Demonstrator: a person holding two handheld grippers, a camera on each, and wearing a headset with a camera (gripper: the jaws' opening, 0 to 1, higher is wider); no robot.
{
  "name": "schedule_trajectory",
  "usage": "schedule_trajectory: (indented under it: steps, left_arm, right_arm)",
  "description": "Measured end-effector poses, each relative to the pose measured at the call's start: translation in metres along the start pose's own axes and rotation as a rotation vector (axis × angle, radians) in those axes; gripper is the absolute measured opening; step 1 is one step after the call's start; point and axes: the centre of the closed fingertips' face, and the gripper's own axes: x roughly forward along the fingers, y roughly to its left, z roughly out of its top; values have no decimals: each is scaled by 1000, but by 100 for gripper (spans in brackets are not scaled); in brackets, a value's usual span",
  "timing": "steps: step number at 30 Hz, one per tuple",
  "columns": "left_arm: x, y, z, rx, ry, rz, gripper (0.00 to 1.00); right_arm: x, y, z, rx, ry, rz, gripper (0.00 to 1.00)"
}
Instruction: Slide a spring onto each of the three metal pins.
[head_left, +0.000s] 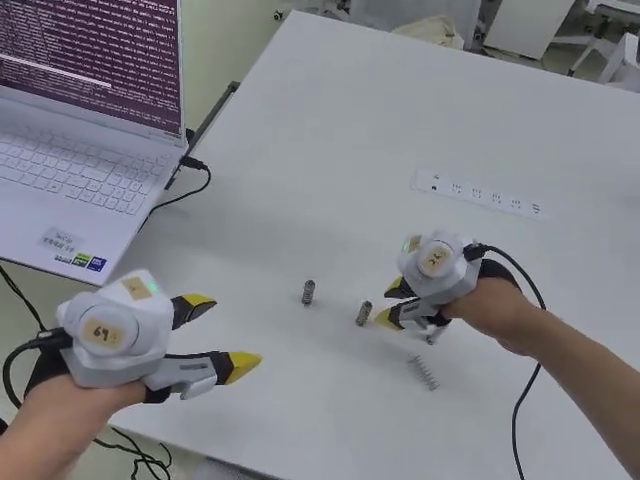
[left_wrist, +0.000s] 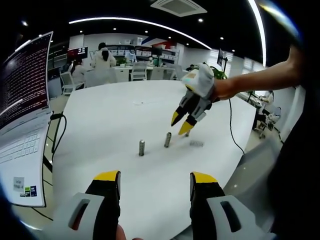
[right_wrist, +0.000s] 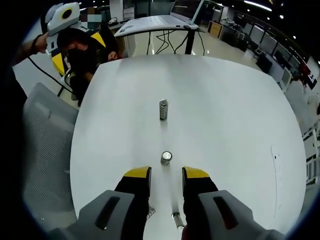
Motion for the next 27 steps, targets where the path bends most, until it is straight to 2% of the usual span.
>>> schedule_trajectory:
  steps: [8,18,23,27]
  left_arm:
    - [-2,-3,5,-10,-14,11,51]
    - [-1,-8,10,1,-18,10,52]
    - [0,-7,14,-6,-31,18,53]
    - [1,-9,17,-2,-32,15,53]
  right_arm:
    - [-14,4,-6,32,-37,-44,27]
    - [-33,9,-13,114,-101,-91,31]
    - [-44,14,-15,159,-149,-113,33]
    - [-49,18,-22,183,-167,-134,35]
